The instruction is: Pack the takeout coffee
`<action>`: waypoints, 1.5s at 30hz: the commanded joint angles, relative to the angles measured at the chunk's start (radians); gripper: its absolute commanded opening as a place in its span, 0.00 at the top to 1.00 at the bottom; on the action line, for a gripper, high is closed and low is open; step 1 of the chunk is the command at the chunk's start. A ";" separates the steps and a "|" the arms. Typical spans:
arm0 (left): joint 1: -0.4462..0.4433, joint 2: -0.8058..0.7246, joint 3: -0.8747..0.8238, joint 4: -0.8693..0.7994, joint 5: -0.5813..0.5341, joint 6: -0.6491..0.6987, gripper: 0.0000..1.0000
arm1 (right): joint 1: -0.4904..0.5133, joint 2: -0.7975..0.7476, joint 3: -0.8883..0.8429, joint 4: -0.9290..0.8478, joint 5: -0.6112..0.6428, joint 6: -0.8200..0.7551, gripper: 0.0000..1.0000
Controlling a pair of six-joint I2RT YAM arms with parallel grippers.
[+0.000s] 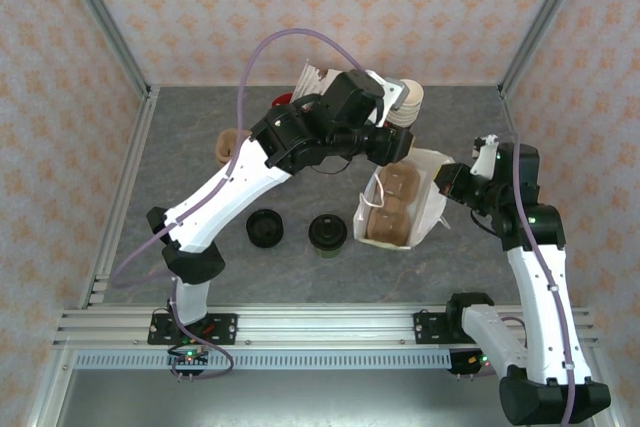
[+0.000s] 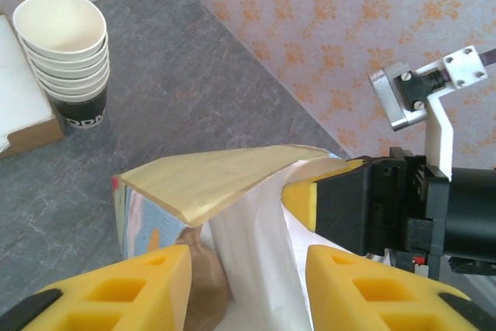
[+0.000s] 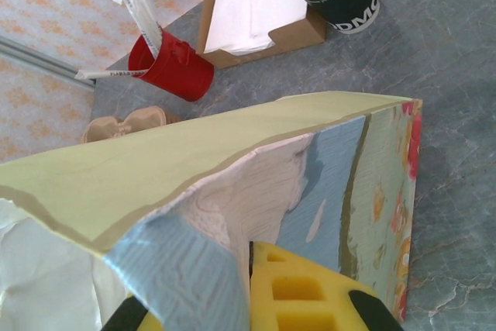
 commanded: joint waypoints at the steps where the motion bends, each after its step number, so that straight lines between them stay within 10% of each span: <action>1: -0.030 0.055 0.055 -0.047 0.012 0.044 0.59 | -0.007 0.006 0.034 0.014 0.025 0.095 1.00; 22: -0.066 0.210 -0.208 -0.055 -0.008 -0.085 0.73 | -0.006 -0.026 -0.032 0.026 0.051 0.215 1.00; 45: -0.031 0.522 -0.058 -0.176 -0.041 -0.120 0.77 | -0.007 -0.010 -0.111 0.000 0.056 0.280 1.00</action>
